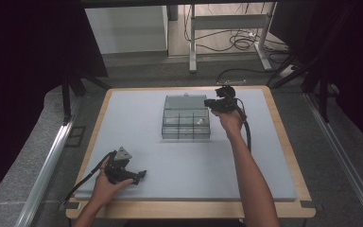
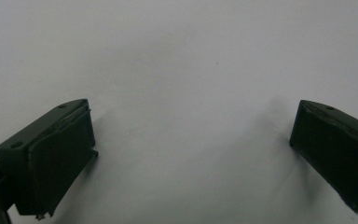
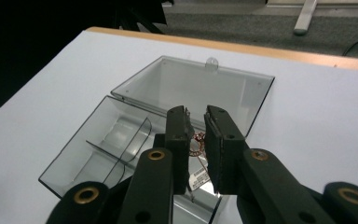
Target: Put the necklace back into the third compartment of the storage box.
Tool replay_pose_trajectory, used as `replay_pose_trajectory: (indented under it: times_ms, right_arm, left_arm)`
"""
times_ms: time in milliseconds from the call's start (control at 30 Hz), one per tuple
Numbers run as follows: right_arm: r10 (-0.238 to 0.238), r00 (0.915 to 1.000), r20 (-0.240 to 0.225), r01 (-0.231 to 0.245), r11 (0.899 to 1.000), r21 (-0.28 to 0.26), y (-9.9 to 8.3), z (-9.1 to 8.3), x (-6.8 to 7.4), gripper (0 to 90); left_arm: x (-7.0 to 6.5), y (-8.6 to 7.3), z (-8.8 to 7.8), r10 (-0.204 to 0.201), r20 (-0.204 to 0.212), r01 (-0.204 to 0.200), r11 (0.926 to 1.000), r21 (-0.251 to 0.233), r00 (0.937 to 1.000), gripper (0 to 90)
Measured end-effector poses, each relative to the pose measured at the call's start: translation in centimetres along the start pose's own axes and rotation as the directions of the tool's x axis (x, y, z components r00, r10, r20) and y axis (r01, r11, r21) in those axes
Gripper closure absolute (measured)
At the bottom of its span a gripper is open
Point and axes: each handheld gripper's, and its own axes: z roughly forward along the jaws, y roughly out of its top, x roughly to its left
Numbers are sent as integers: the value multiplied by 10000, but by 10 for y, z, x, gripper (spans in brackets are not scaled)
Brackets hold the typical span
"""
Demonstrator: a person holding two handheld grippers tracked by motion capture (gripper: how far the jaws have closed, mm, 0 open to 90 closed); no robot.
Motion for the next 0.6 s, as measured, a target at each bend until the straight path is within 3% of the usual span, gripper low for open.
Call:
replay_pose_trajectory:
  times_ms: [300,600]
  right_arm:
    - [87,10000,5,-87,9981,617,-22,22,-1,778]
    - [-127,9998,179,107,9941,1075,-28,35,3,775]
  left_arm:
    - [0,0,0,17,-4,-17,10000,18,10000,0]
    - [0,0,0,3,9,-3,10000,7,10000,0]
